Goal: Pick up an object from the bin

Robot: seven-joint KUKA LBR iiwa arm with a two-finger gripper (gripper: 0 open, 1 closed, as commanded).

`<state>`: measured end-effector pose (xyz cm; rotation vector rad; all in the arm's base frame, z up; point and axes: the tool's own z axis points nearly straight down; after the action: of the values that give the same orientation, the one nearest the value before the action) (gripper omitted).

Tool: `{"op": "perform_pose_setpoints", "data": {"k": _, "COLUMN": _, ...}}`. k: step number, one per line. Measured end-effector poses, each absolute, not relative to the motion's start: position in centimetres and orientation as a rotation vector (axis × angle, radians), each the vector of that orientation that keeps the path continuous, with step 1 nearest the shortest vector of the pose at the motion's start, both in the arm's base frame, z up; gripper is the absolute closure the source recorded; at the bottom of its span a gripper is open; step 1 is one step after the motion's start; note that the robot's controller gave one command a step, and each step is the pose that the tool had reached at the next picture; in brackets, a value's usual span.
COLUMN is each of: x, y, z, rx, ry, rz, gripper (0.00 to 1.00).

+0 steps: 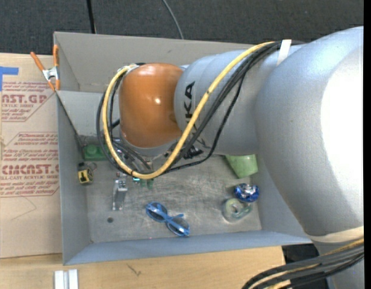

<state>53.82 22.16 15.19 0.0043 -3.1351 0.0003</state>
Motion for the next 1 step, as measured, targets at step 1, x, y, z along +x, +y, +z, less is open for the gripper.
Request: {"op": "perform_pose_setpoints", "data": {"k": 1, "x": 48.02, "y": 16.43, "z": 12.33, "rx": 0.103, "ry": -3.131, "rz": 0.006, "gripper": 0.00}}
